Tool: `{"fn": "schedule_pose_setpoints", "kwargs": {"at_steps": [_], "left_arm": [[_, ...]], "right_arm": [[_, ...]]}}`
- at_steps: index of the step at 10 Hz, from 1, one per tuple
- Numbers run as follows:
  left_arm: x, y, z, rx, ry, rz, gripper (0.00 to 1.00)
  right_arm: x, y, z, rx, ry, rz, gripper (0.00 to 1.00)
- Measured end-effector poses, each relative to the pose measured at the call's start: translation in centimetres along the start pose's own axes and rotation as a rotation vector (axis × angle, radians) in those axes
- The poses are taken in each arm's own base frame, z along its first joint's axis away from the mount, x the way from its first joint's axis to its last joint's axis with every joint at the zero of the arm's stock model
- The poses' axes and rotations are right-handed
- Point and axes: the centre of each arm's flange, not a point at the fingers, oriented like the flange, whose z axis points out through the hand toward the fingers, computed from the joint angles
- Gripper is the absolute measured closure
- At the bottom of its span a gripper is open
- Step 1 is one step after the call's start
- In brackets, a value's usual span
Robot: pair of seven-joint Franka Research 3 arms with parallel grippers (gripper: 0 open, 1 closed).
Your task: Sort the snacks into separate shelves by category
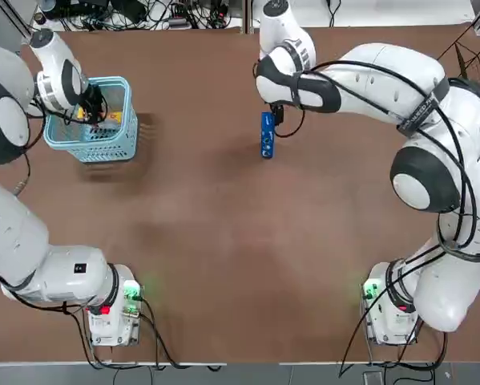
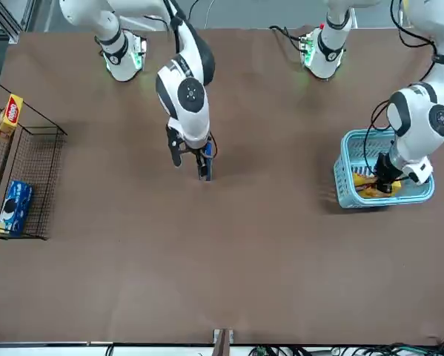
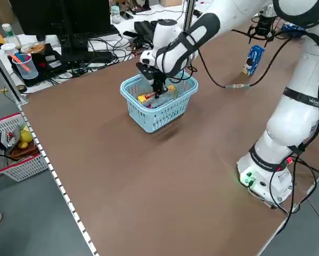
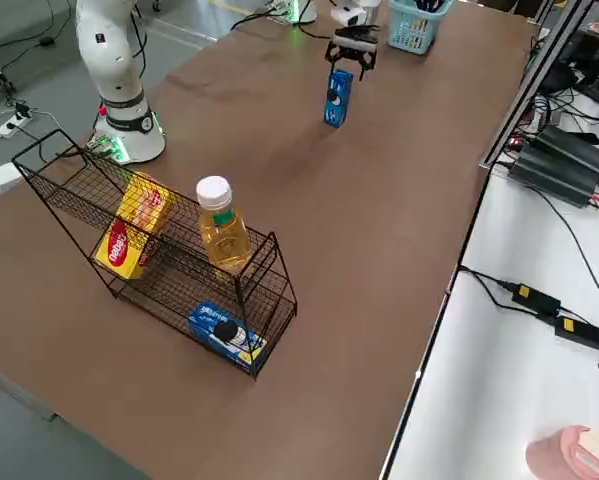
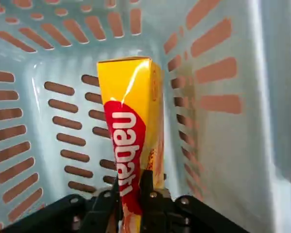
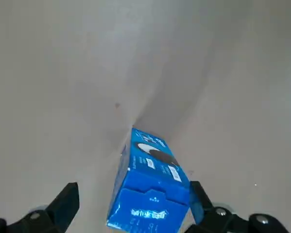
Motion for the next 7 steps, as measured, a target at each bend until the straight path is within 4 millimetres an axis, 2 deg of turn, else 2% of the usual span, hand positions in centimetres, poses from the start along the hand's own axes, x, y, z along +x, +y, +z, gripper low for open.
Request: {"fn": "schedule_pose_setpoints", "kwargs": {"at_steps": [2,4,7], "left_arm": [[-0.6,0.4,-3.9,0.035,-0.002,0.045,0.83],[-0.4,0.2,-8.4,0.061,-0.003,0.059,0.83],[0.4,0.4,-12.7,0.106,0.028,0.037,0.83]], "right_arm": [[-0.2,0.3,0.1,-0.002,-0.001,-0.003,0.00],[0.0,0.6,-0.2,-0.003,-0.003,0.000,0.00],[0.3,1.2,-0.2,-0.006,-0.006,0.000,0.00]]}}
